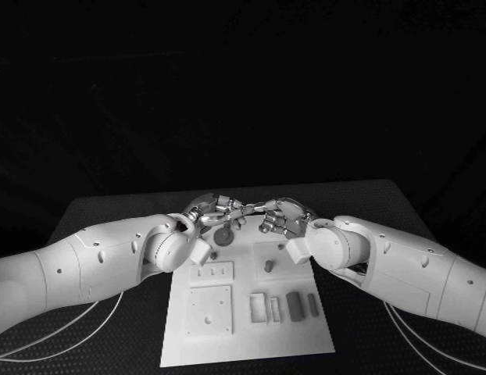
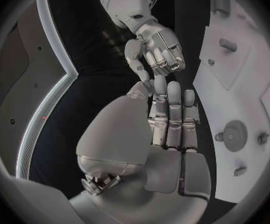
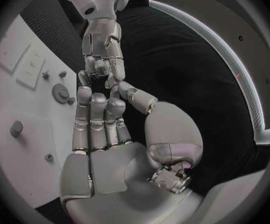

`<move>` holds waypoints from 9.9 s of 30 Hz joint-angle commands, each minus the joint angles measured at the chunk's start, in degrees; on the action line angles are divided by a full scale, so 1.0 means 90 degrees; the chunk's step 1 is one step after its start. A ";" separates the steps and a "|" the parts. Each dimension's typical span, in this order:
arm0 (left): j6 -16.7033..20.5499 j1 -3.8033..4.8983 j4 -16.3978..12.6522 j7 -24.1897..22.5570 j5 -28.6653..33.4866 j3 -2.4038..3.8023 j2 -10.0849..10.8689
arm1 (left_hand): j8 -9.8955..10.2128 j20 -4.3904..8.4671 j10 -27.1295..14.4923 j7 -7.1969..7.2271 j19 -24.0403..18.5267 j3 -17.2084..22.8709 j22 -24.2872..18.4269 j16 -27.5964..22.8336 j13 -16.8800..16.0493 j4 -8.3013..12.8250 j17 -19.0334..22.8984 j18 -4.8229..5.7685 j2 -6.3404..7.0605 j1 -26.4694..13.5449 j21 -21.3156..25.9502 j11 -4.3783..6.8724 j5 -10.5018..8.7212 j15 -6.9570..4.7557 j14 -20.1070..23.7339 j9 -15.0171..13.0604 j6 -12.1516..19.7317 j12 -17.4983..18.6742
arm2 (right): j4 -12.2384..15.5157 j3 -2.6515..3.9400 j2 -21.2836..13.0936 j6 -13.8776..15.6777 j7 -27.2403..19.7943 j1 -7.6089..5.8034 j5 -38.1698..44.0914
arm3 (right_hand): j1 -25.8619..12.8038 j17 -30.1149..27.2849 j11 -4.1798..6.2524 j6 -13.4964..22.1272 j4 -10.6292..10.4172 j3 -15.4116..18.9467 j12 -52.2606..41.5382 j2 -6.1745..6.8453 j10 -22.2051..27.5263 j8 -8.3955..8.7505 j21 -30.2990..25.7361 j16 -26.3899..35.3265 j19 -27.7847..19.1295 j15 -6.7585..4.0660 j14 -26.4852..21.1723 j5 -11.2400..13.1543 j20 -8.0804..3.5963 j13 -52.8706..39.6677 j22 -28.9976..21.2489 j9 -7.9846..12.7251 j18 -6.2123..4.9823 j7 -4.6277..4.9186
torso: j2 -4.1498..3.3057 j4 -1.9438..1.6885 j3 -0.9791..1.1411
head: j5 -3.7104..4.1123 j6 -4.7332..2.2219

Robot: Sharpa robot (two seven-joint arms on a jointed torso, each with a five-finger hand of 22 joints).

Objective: Assemble the parts on the task board

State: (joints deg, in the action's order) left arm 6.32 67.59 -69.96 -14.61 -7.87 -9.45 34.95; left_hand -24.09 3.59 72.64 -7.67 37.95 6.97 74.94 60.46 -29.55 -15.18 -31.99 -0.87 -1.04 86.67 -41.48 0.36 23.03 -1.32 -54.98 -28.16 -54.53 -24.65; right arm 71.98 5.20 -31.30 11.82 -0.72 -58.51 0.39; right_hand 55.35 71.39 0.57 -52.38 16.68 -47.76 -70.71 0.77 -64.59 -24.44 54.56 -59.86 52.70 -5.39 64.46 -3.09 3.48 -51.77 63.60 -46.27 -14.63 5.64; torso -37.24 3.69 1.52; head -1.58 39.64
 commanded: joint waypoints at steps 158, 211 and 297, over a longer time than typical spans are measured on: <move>-0.3526 0.0887 0.1113 0.5074 -0.3591 -0.0470 -0.0711 | 0.0164 0.0864 0.0399 0.0740 0.0418 0.4228 0.0113 0.1593 -0.0514 0.3552 0.0226 0.0093 -0.0258 -0.5075 -0.1418 0.0474 0.0294 -0.0550 -0.0561 -0.1968 -0.1434 -0.1972 | -0.1712 -0.0028 -0.0236 -0.0087 -0.0730 -0.1386 0.4150 | -0.0187 -0.4794 -0.0909 0.0315 -0.0007 0.2128 0.4567 0.0535 0.1147 0.1575 -0.2199 0.2361 -0.3074 0.1557 -0.2289 -0.1189 0.1203 0.5071 -0.0895 0.1197 0.0214 0.0557 | 0.0001 0.0006 -0.0006 | -0.0467 0.0713; -0.3882 0.0547 0.1786 0.5009 -0.4373 -0.0465 -0.1034 | 0.0174 0.0885 0.0449 0.0767 0.0411 0.4242 0.0115 0.1706 -0.0512 0.3551 0.0236 0.0087 -0.0256 -0.5087 -0.1510 0.0495 0.0445 -0.0556 -0.0579 -0.2128 -0.1502 -0.2060 | -0.1583 -0.0040 -0.0242 -0.0084 -0.0715 -0.1385 0.4153 | -0.0183 -0.4883 -0.0909 0.0300 -0.0011 0.2092 0.4631 0.0540 0.1092 0.1565 -0.2220 0.2367 -0.3102 0.1580 -0.2293 -0.1237 0.1210 0.5138 -0.0869 0.1260 0.0224 0.0558 | -0.0001 0.0002 0.0000 | -0.0459 0.0804; -0.3792 0.0480 0.1925 0.5007 -0.4330 -0.0464 -0.1146 | 0.0165 0.0927 0.0529 0.0812 0.0490 0.4233 0.0102 0.1785 -0.0508 0.3545 0.0282 0.0068 -0.0305 -0.5159 -0.1595 0.0534 0.0371 -0.0607 -0.0663 -0.2292 -0.1591 -0.2149 | -0.1520 -0.0061 -0.0232 -0.0142 -0.0694 -0.1383 0.4089 | -0.0191 -0.4950 -0.0902 0.0273 -0.0010 0.2079 0.4669 0.0535 0.1040 0.1543 -0.2230 0.2353 -0.3114 0.1584 -0.2293 -0.1244 0.1213 0.5186 -0.0840 0.1305 0.0227 0.0549 | 0.0004 -0.0005 -0.0002 | -0.0406 0.0838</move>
State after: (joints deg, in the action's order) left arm -26.68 72.16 -52.54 30.29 -46.82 -13.54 24.91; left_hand -22.40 4.18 77.37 -5.56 41.88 44.75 74.90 76.14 -34.14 16.76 -29.54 -0.87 -3.32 40.12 -55.45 4.77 26.13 -6.62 -60.70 -43.67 -57.32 -43.66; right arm 58.18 4.66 -33.40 11.11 -6.63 -70.96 37.17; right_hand 53.14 26.90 -7.57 -49.72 16.44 -28.71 -29.05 5.85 -54.69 -10.63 34.81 -38.78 25.17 8.61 43.85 -13.99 14.40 -5.17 55.95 -34.61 -13.77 10.51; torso -37.22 3.65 1.51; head -5.16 47.15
